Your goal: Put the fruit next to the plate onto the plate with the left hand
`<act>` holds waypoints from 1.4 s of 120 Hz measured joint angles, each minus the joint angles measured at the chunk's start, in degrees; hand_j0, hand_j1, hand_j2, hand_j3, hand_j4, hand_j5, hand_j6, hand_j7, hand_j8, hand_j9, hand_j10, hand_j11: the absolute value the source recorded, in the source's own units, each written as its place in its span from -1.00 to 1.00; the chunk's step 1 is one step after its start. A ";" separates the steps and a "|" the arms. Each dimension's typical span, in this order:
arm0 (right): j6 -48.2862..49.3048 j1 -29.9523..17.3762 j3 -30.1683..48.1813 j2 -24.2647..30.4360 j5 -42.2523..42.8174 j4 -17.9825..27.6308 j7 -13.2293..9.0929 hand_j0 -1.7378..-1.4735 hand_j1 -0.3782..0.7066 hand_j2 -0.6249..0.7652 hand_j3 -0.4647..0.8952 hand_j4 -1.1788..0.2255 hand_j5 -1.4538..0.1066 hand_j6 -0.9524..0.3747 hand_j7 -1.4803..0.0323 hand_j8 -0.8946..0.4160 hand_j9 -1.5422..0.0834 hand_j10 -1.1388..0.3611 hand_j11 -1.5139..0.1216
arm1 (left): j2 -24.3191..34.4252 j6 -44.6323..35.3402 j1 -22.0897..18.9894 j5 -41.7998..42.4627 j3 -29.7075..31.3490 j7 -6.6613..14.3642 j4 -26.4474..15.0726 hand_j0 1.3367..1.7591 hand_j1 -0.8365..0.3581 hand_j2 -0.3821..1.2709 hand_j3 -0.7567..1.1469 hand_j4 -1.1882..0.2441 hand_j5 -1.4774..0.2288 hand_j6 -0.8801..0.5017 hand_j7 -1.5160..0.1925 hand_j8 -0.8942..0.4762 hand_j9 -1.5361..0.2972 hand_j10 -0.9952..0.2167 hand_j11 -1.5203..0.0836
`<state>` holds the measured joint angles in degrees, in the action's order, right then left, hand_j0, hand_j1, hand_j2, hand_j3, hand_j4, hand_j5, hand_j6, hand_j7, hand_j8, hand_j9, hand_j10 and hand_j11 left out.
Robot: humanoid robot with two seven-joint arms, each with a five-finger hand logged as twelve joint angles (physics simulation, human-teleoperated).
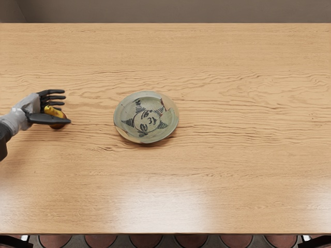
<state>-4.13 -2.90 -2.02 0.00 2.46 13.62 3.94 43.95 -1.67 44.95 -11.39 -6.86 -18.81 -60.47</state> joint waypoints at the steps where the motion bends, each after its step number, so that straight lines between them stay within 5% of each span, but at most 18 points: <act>1: 0.00 0.00 0.00 0.00 0.00 0.00 0.00 -0.40 -0.90 -0.11 -0.32 0.65 0.83 0.41 0.92 0.34 0.87 0.49 0.82 | 0.00 -0.01 -0.06 -0.01 0.00 0.00 0.00 0.52 0.28 -0.45 -0.21 0.17 0.20 -0.24 0.24 -0.21 0.18 0.06 0.33; 80: 0.00 0.00 0.01 0.00 0.00 0.00 0.01 -0.40 -0.90 -0.11 -0.32 0.65 0.83 0.41 0.92 0.34 0.87 0.49 0.82 | -1.23 -1.18 -0.92 -0.28 0.07 -0.02 0.07 0.52 -0.10 -0.40 -0.20 -0.10 -0.09 -0.51 -0.05 -0.49 -0.09 -0.22 0.02; 118: 0.00 0.00 0.01 0.00 0.00 0.00 0.01 -0.40 -0.90 -0.11 -0.32 0.65 0.83 0.41 0.92 0.34 0.87 0.49 0.82 | -1.23 -1.43 -0.92 -0.27 0.15 0.04 0.07 0.52 -0.27 -0.38 -0.20 -0.21 -0.23 -0.63 -0.19 -0.60 -0.22 -0.11 -0.12; 168: 0.00 0.00 0.00 0.00 0.00 0.00 0.01 -0.40 -0.90 -0.11 -0.32 0.65 0.83 0.41 0.92 0.34 0.87 0.49 0.82 | -1.18 -0.18 -0.83 -0.16 0.19 0.10 0.01 0.50 -0.46 -0.34 -0.21 -0.33 -0.42 -0.75 -0.38 -0.48 -0.40 -0.01 -0.32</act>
<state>-4.13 -2.90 -2.02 0.00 2.46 13.62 3.96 42.77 -1.85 44.11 -11.55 -6.67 -18.71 -60.46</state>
